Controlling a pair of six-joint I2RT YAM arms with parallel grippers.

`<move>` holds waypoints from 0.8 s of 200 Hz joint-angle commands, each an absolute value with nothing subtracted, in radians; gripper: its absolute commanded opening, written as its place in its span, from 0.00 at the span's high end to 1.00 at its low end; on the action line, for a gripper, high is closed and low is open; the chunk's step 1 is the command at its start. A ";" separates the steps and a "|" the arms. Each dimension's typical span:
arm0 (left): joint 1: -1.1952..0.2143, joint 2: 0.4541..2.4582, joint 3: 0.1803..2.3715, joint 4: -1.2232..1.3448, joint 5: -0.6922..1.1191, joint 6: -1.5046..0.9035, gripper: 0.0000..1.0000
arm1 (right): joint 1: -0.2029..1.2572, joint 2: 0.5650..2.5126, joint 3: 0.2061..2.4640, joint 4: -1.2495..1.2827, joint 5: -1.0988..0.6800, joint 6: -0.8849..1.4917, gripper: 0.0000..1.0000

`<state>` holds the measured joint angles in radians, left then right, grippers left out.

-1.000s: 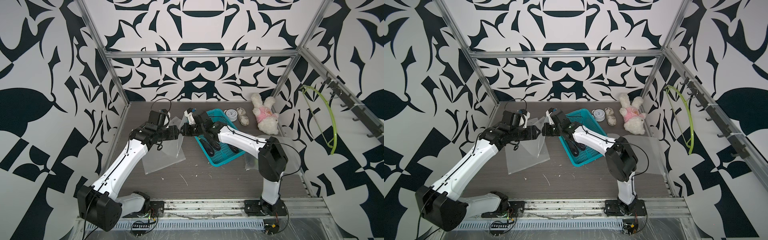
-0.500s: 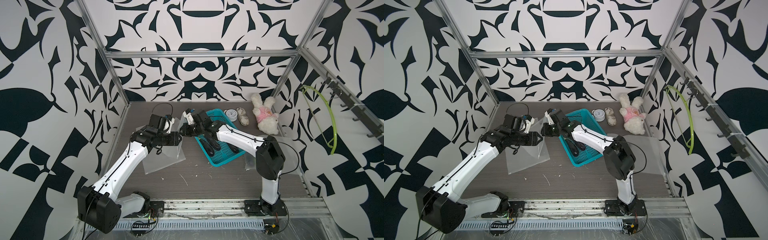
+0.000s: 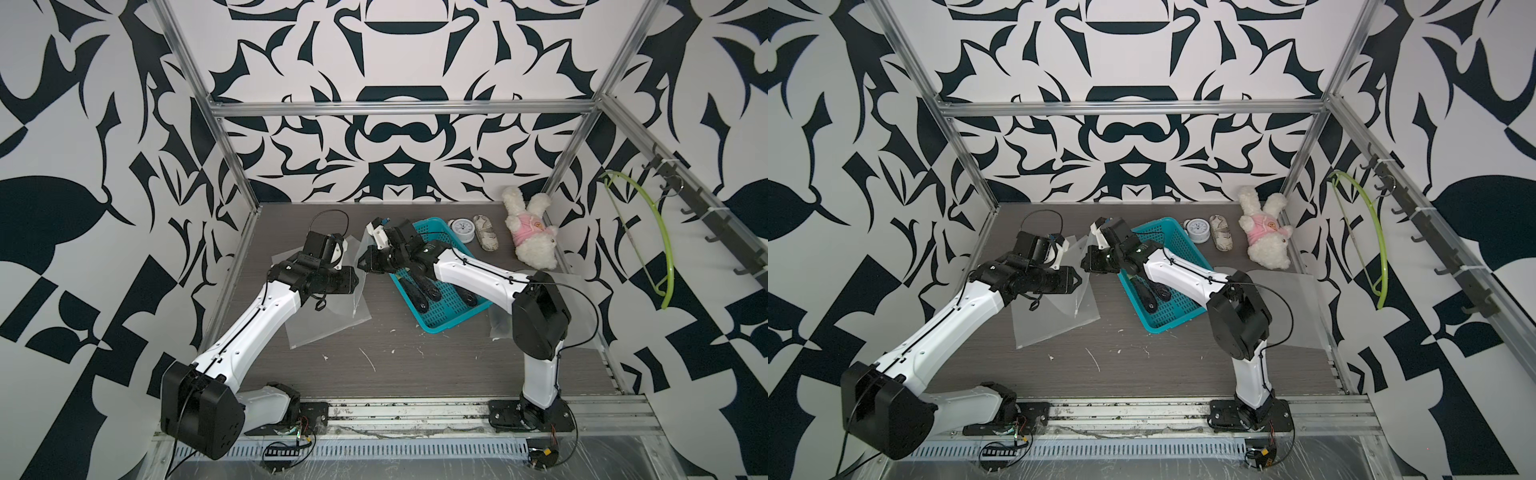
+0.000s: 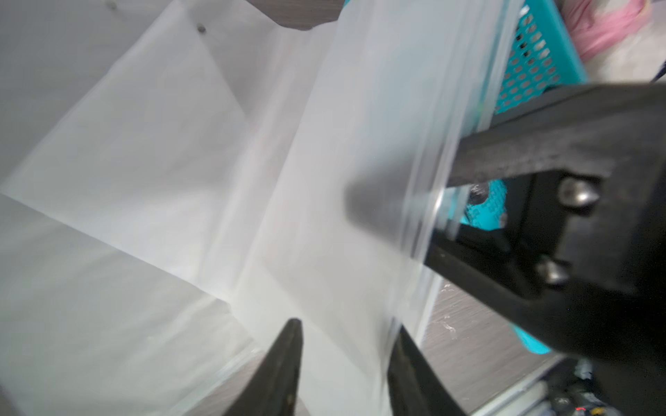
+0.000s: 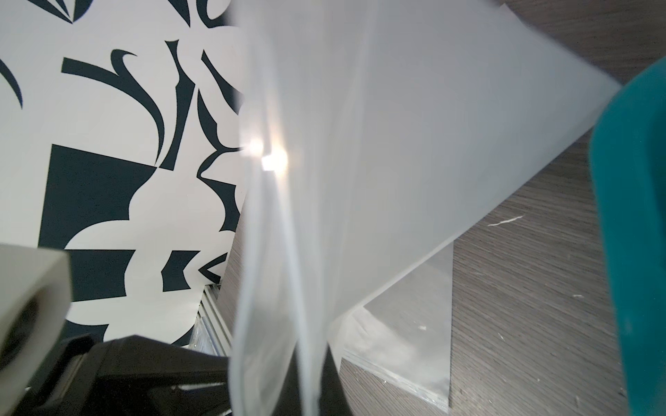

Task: Place the eggplant in a zip-top bag and seal the zipper
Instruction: Open the zipper food storage bag.

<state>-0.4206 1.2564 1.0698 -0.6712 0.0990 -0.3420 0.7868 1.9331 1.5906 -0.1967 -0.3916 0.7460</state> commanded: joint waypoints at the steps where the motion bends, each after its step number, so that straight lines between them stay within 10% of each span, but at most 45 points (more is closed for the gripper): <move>1: -0.423 1.259 1.081 -0.695 0.013 -0.354 0.68 | 0.782 1.928 1.629 -0.202 -0.384 0.746 1.00; 160: -0.424 1.442 1.206 -0.652 -0.070 -0.287 0.67 | 0.785 1.925 1.602 -0.244 -0.383 0.729 1.00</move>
<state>-0.4213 1.4281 1.1748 -0.6579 -0.0608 -0.3225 0.7849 1.9461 1.5906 -0.2310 -0.3847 0.7521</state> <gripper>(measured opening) 0.355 0.047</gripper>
